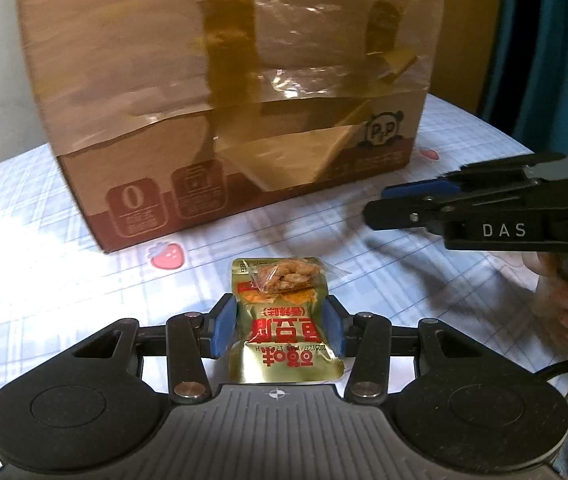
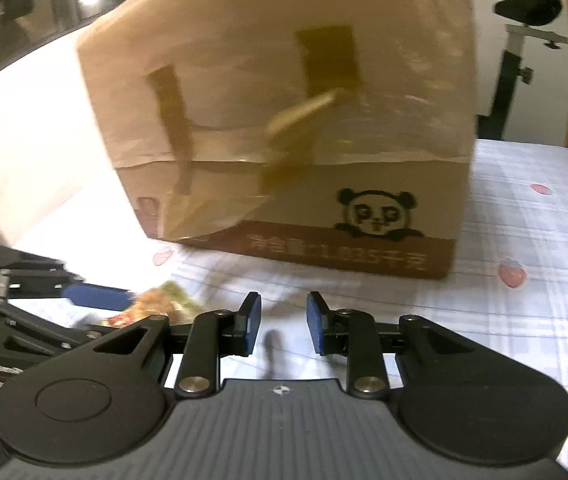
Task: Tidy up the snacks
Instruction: 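Close the left tool on the gold packet while the right tool approaches the small peanut packet, then close the right tool on the small clear peanut packet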
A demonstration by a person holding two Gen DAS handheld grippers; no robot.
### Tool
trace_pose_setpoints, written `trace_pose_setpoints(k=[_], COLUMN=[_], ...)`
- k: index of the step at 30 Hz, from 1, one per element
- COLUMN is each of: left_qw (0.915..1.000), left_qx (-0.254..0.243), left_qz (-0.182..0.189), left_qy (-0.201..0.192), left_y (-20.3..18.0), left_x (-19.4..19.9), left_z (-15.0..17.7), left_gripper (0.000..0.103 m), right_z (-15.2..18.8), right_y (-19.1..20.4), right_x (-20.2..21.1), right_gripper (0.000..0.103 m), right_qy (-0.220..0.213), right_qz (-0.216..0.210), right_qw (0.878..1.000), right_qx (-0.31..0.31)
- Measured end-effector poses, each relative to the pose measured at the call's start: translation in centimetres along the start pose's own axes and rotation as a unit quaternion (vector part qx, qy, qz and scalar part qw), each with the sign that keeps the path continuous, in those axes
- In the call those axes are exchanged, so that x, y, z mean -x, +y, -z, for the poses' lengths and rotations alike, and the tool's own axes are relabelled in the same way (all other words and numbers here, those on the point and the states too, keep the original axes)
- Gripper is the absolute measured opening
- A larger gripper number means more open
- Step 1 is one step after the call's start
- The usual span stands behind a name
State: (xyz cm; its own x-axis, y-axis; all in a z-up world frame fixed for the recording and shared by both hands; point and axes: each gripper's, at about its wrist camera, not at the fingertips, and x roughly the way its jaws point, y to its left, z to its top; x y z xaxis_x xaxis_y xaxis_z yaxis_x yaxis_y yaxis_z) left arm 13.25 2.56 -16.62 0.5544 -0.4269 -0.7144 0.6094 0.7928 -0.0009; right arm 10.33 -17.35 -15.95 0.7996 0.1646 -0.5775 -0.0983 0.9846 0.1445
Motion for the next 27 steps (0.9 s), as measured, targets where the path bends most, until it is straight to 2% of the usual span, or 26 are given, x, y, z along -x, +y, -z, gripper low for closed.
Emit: trace_pose_setpoints(k=[11, 23, 27], left_qw=[0.9995, 0.9981, 0.9981], left_qx=[-0.025, -0.045, -0.043], left_qz=[0.02, 0.041, 0.041], left_qy=[-0.003, -0.01, -0.012], left_y=[-1.7, -3.4, -3.4], left_x=[-1.3, -1.7, -1.7], left_z=[-0.9, -1.0, -0.9], left_gripper=[0.05, 0.05, 0.05], right_z=[-1.4, -1.5, -1.2], right_y=[0.3, 1.1, 1.4], right_x=[-0.1, -1.0, -1.6], right_gripper=[0.029, 0.029, 0.029], right_qy=[0.02, 0.054, 0.064], right_qz=[-0.07, -0.102, -0.092], right_qw=[0.997, 0.992, 0.992], right_qx=[0.022, 0.047, 0.055])
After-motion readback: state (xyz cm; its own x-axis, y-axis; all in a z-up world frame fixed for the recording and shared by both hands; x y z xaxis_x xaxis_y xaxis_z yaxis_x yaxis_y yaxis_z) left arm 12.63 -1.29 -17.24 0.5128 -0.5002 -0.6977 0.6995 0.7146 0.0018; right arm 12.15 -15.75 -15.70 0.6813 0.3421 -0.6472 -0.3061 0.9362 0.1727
